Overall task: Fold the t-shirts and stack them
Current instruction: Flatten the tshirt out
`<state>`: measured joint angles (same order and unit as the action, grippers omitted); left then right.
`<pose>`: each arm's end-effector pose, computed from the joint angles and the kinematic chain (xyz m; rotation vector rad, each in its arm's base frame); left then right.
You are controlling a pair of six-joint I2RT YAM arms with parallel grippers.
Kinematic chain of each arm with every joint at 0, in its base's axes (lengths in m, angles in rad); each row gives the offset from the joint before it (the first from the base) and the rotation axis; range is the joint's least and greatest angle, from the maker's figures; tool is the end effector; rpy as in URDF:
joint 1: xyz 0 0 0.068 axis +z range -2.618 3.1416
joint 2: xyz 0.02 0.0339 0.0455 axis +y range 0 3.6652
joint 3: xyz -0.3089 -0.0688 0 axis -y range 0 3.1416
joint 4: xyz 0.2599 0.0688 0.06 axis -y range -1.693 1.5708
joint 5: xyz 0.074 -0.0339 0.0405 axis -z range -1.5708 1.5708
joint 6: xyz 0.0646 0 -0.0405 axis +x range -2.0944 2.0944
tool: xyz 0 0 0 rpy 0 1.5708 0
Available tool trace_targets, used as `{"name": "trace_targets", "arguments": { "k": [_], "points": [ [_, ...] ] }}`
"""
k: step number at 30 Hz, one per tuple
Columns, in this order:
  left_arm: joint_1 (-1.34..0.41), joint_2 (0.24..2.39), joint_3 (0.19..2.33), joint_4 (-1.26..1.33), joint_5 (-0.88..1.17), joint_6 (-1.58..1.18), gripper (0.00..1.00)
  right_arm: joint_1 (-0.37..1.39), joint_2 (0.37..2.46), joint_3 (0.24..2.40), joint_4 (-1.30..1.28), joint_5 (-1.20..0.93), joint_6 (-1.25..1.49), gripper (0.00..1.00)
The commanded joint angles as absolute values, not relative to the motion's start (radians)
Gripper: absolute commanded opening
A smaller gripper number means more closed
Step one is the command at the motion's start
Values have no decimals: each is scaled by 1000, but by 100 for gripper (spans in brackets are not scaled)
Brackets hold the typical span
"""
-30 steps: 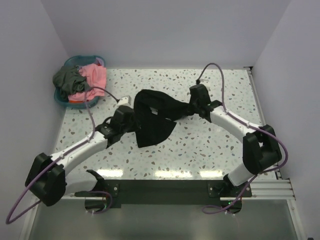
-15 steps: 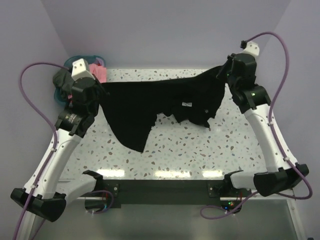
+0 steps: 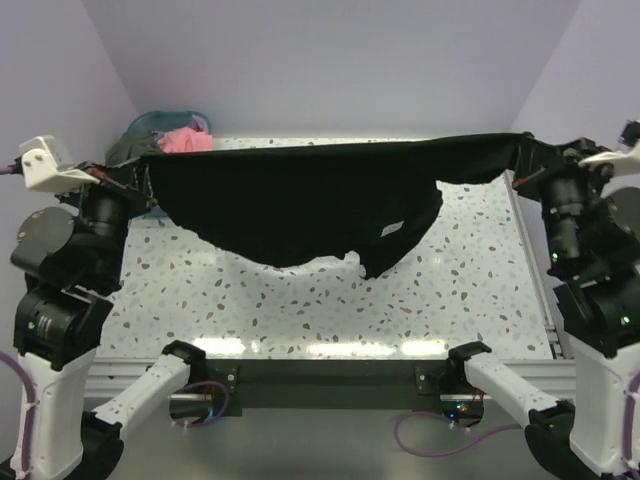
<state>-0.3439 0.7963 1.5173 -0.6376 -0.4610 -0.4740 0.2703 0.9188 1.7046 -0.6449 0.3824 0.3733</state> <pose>0.0953 -0.0036 0.5619 -0.4658 1.4303 -0.3162 0.1090 0.0052 0.6041 0.3867 1.3924 0.2548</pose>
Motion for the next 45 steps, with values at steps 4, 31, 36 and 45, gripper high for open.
{"name": "trace_targets", "arguments": {
  "k": [4,31,36,45],
  "points": [
    [-333,819,1713,-707,-508,-420,0,256,885,1896,-684,500,284,0],
    [-134,1964,1562,209,-215,-485,19,127,2090,1942,-190,282,258,2],
    [-86,2072,1752,155,-150,-485,60,124,2253,2216,-371,262,265,69],
    [-83,1768,1475,31,-217,-633,75,132,1946,1928,-489,287,376,91]
  ]
}}
